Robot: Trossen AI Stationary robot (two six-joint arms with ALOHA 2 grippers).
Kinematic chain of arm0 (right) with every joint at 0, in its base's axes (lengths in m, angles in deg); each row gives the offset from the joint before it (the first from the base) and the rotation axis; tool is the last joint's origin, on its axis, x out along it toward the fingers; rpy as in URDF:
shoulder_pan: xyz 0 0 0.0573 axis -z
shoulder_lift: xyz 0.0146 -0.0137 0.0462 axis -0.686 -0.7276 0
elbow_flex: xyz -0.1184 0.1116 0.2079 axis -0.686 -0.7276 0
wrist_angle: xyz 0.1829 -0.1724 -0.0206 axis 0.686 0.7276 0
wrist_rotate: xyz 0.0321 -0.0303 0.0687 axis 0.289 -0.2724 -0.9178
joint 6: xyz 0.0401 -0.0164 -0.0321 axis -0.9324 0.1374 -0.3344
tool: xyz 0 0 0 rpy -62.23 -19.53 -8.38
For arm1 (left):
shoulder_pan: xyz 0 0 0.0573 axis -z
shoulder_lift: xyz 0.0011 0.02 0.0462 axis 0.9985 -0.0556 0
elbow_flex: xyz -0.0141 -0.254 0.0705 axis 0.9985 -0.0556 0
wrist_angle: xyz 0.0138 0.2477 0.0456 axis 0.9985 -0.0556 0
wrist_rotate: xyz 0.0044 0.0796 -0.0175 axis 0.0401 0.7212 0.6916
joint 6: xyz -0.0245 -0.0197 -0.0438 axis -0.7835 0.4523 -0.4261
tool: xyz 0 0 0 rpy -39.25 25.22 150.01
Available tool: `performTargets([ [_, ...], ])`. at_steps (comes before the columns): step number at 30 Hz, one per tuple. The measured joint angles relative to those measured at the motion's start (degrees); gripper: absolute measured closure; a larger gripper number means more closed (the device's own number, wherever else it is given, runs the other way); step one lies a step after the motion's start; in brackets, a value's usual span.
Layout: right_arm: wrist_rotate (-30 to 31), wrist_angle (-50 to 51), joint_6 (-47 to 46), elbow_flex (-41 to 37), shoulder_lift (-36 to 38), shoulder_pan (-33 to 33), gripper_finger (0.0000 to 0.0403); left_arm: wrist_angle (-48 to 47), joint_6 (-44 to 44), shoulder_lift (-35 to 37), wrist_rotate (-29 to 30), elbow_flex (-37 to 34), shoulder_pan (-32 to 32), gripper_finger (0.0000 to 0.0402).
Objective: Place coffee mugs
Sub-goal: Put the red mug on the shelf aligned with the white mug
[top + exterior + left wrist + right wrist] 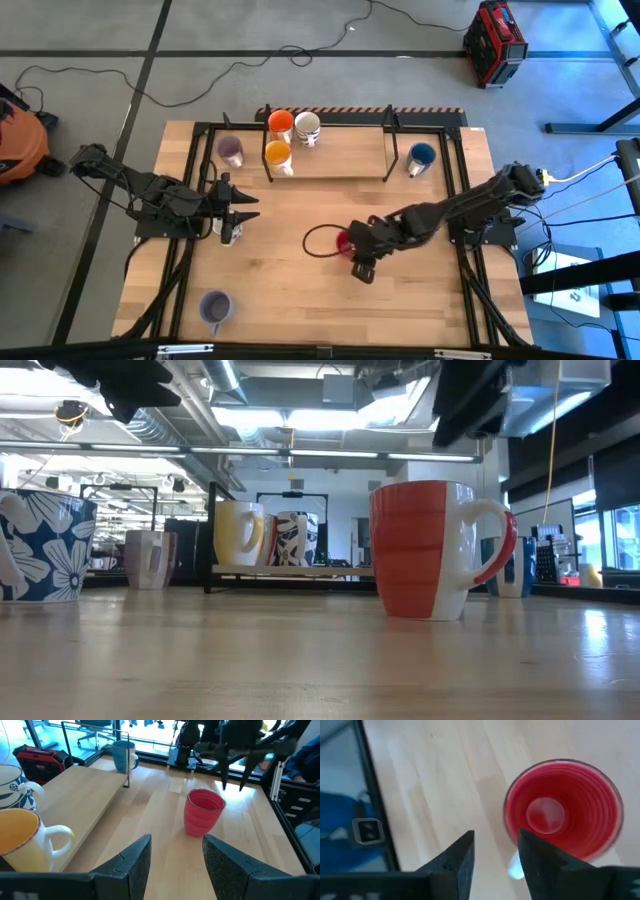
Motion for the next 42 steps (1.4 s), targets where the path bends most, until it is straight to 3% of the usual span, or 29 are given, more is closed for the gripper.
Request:
performTargets([
  [6, 9.5, 5.9, -12.2, -0.1, 1.8, -9.3, 0.0265, 0.0, 1.0, 0.0, 0.0, 0.0, 0.0, 0.0230],
  [11, 17.3, 5.0, -27.2, -3.5, 1.0, -16.4, 0.0261, 0.0, 1.0, 0.0, 0.0, 0.0, 0.0, 0.0230],
  [17, 27.7, 0.5, -37.6, -10.5, 1.0, -20.4, 0.0215, 0.0, 0.9, 0.0, 0.0, 0.0, 0.0, 0.0230],
  [26, 37.0, -17.0, -37.9, -22.1, 0.9, -21.0, 0.0189, 0.0, -0.2, 0.0, -0.3, 0.0, 0.0, 0.0230],
  [32, 40.2, -19.6, -38.3, -23.2, -1.4, -21.0, 0.0189, 0.0, -0.2, 0.0, 0.0, 0.0, 0.0, 0.0230],
  [39, 45.6, -26.2, -32.5, -23.2, -6.9, -20.8, 0.0190, 0.0, -0.3, 0.0, 1.5, 0.0, 0.0, 0.0230],
  [42, 47.2, -26.2, -32.4, -23.2, -8.3, -20.4, 0.0208, 0.5, -0.3, 0.0, 1.6, 0.0, 0.0, 0.0230],
])
